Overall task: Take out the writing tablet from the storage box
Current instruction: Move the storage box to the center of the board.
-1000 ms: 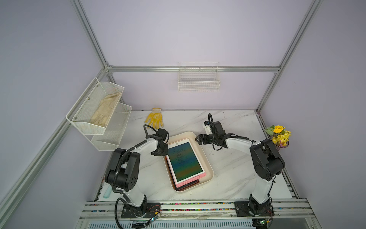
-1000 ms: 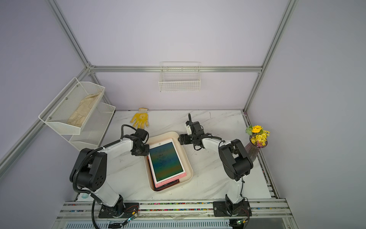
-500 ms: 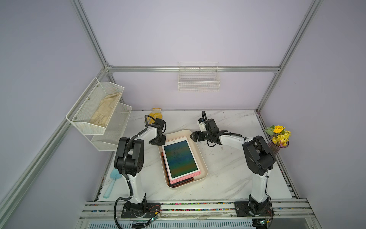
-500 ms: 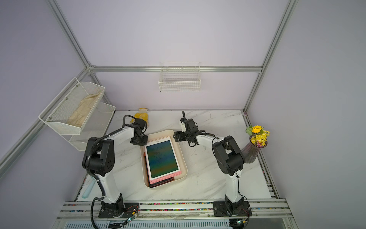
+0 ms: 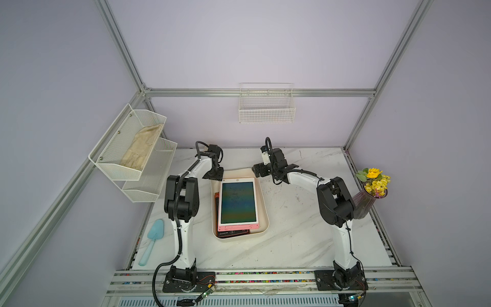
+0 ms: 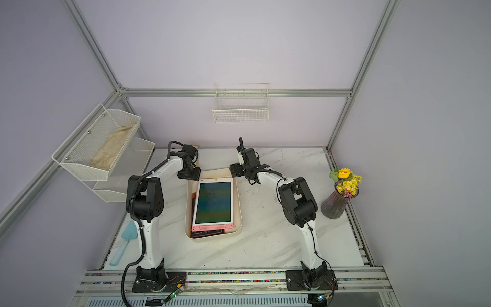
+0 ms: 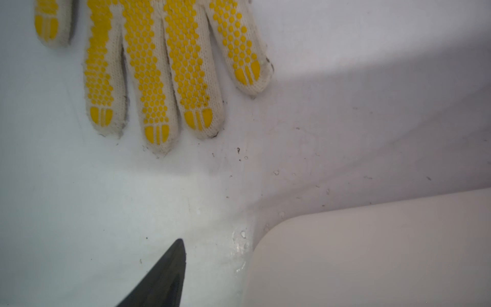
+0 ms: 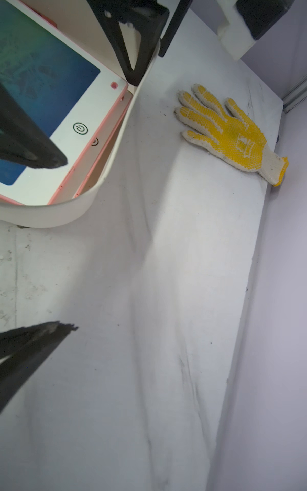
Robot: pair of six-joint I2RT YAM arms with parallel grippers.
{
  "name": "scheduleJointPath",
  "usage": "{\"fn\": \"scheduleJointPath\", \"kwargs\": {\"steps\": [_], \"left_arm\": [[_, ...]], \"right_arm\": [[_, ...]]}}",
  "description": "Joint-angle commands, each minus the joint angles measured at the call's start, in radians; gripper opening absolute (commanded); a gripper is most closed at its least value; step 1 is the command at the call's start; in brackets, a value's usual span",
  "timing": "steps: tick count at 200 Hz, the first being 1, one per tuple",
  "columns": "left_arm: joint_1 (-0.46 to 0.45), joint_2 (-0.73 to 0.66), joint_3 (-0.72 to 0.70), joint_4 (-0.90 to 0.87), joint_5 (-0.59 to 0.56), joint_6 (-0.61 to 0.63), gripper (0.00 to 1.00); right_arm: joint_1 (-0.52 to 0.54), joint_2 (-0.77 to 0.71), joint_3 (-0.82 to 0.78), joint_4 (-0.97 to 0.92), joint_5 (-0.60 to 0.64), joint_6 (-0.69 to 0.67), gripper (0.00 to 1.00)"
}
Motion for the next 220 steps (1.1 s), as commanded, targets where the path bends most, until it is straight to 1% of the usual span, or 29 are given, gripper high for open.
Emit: {"fn": "scheduleJointPath", "kwargs": {"steps": [1,22,41,64,88,114,144,175,180,204,220], "left_arm": [[0.009,-0.067,0.116,0.035,-0.035,-0.016,0.69],[0.010,-0.112,0.098,0.030,-0.051,-0.022,0.69],[0.009,-0.165,0.050,0.029,-0.058,-0.037,0.69],[0.009,-0.237,-0.032,0.023,-0.070,-0.064,0.69],[0.009,-0.353,-0.147,0.013,-0.061,-0.114,0.70],[0.008,-0.505,-0.299,0.011,-0.024,-0.185,0.71],[0.007,-0.633,-0.465,0.013,0.081,-0.267,0.71],[-0.001,-0.731,-0.624,0.013,0.099,-0.347,0.71],[-0.001,-0.777,-0.646,0.013,0.102,-0.356,0.71],[-0.014,-0.864,-0.732,0.013,0.142,-0.406,0.70],[-0.037,-0.912,-0.782,0.011,0.148,-0.446,0.70]], "right_arm": [[0.002,0.034,0.056,-0.009,0.017,-0.103,0.92],[0.003,0.062,0.102,-0.028,-0.021,-0.160,0.92],[0.004,0.077,0.127,-0.033,-0.033,-0.195,0.91],[0.006,0.095,0.163,-0.050,-0.040,-0.234,0.91],[0.012,0.109,0.190,-0.076,-0.038,-0.278,0.90],[0.022,0.098,0.179,-0.065,-0.035,-0.289,0.90],[0.039,0.084,0.164,-0.066,-0.035,-0.303,0.90],[0.056,0.058,0.137,-0.050,-0.032,-0.313,0.90],[0.058,0.058,0.137,-0.052,-0.033,-0.317,0.90],[0.069,0.067,0.147,-0.061,-0.022,-0.328,0.90],[0.072,0.070,0.151,-0.056,-0.011,-0.330,0.90]]}}
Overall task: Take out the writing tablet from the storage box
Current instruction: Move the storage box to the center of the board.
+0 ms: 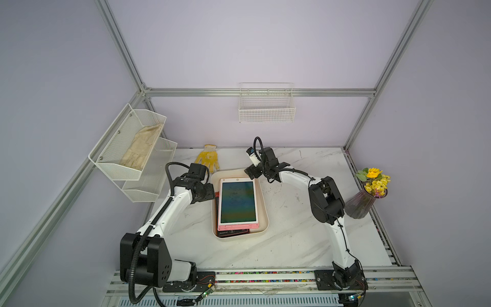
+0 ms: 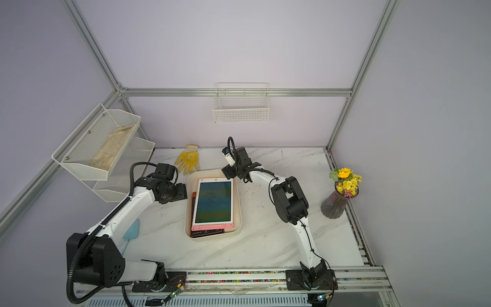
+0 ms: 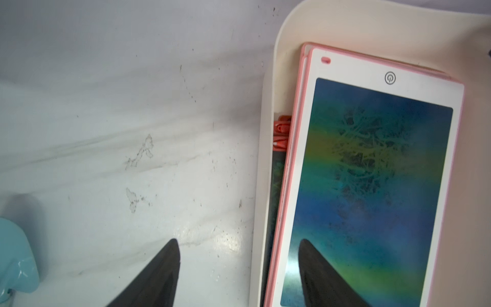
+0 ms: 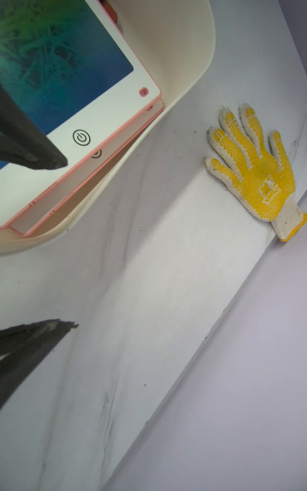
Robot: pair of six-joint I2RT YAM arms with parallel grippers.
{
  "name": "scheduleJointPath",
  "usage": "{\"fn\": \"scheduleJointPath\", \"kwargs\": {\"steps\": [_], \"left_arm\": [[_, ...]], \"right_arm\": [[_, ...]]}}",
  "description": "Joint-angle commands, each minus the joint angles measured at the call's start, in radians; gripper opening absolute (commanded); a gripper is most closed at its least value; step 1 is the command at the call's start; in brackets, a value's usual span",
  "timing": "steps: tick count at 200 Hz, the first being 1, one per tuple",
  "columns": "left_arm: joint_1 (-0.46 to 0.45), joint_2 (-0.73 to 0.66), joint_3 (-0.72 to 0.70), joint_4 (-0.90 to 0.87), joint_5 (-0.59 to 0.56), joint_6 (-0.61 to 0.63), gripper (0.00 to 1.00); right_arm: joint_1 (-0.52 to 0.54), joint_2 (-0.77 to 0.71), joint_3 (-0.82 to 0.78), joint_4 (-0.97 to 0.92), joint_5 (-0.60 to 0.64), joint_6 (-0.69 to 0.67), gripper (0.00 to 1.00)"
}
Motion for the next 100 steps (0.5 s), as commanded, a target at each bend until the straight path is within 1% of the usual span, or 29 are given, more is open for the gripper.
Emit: {"fn": "scheduleJointPath", "kwargs": {"steps": [1,31,57,100], "left_arm": [[-0.029,-0.090,-0.079,0.012,0.047,-0.093,0.70],[-0.071,-0.142,-0.152,0.001,0.050,-0.155,0.70],[-0.099,-0.186,-0.221,-0.003,0.074,-0.208,0.70],[-0.146,-0.281,-0.306,-0.009,0.075,-0.293,0.70]], "right_arm": [[0.009,-0.028,0.006,-0.003,0.014,-0.034,0.90],[0.014,-0.009,0.039,-0.011,0.016,-0.030,0.90],[0.020,0.009,0.056,-0.012,0.025,-0.032,0.90],[0.024,0.050,0.101,-0.024,0.030,-0.032,0.90]]}}
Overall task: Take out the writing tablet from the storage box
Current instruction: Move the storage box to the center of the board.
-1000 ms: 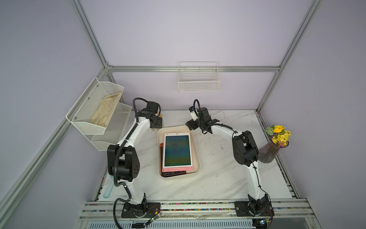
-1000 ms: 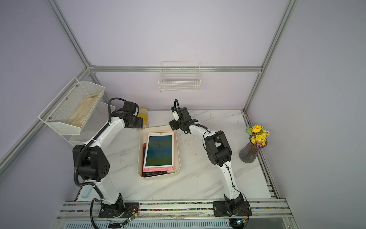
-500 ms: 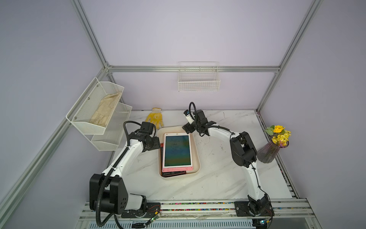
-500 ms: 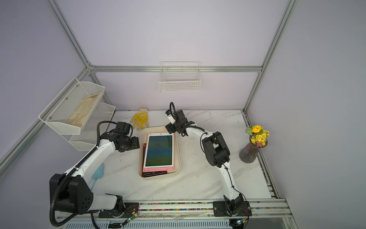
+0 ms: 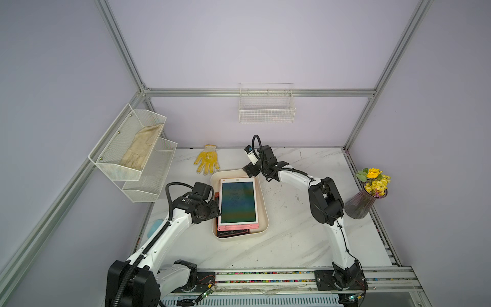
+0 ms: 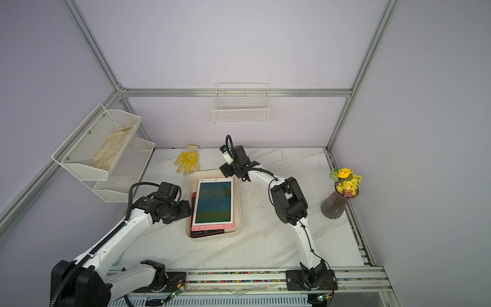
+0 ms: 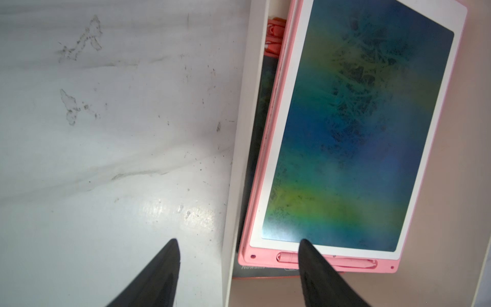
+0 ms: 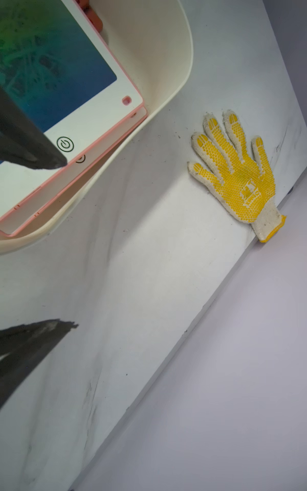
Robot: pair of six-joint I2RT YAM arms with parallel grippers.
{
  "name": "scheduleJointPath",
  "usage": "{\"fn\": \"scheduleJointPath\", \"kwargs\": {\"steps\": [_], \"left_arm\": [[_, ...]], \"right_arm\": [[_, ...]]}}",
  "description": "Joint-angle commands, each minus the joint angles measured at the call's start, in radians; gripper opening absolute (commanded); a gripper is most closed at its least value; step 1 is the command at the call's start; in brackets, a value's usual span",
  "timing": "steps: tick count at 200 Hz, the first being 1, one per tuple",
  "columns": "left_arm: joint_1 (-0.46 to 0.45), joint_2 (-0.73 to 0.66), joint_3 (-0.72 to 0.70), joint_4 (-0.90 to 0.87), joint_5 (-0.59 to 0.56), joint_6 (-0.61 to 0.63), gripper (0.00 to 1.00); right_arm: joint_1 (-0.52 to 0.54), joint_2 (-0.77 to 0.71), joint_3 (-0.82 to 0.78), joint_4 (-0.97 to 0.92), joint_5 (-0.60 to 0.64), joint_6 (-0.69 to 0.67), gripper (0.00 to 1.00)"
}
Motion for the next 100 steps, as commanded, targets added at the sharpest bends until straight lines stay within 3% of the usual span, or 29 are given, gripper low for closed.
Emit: {"fn": "scheduleJointPath", "kwargs": {"steps": [1,59,100], "left_arm": [[-0.020,-0.064,-0.063,0.000,0.017,-0.078,0.70],[-0.028,-0.045,-0.105,-0.001,-0.022,-0.098,0.66],[-0.026,0.022,-0.104,0.025,-0.059,-0.103,0.59]], "right_arm": [[0.013,0.041,0.040,-0.017,0.006,-0.022,0.90],[0.018,0.087,0.086,-0.013,-0.008,-0.006,0.88],[0.020,0.130,0.141,-0.038,-0.014,0.008,0.88]]}}
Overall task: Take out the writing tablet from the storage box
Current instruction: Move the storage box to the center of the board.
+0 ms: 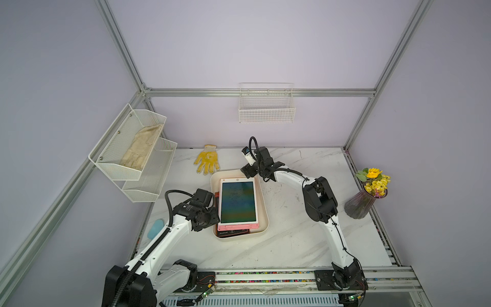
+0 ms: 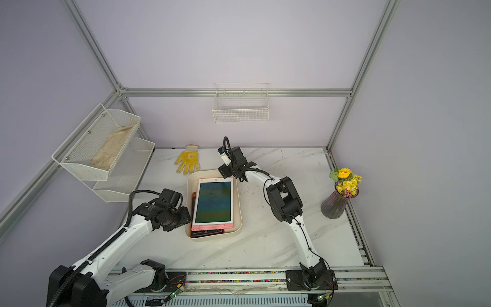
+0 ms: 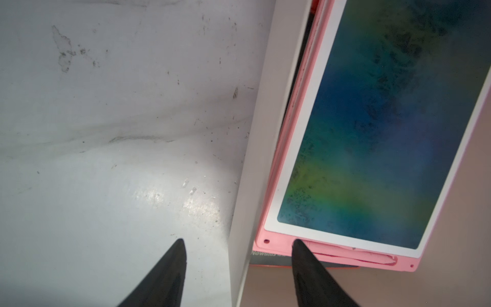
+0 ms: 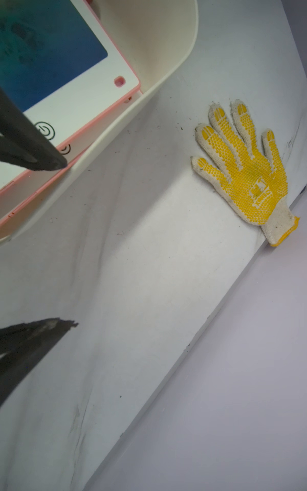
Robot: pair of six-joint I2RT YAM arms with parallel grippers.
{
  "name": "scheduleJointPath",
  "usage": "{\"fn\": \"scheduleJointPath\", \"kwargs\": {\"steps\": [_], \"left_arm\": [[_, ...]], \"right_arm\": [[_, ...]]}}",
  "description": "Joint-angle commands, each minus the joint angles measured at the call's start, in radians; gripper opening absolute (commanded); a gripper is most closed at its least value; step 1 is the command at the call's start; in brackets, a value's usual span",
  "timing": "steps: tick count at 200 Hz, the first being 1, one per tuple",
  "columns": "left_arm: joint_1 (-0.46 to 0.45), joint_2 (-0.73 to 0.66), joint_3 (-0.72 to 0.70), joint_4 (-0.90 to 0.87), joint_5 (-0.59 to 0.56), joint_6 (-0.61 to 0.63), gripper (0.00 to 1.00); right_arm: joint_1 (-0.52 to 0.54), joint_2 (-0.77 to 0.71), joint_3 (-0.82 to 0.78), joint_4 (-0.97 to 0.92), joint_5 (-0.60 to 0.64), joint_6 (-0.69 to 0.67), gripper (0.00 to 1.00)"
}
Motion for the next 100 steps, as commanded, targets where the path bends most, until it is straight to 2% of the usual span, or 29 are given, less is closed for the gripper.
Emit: {"fn": "scheduleJointPath", "kwargs": {"steps": [1,57,100], "left_arm": [[-0.003,0.032,-0.036,0.033,-0.036,-0.022,0.58],[0.009,0.134,-0.021,0.045,-0.102,-0.025,0.46],[0.098,0.132,-0.070,0.100,-0.078,-0.015,0.42]], "right_arm": [[0.010,0.035,0.056,-0.022,-0.012,0.005,0.88],[0.016,0.060,0.074,-0.012,-0.011,0.021,0.88],[0.018,0.066,0.081,0.002,0.014,0.045,0.88]]}}
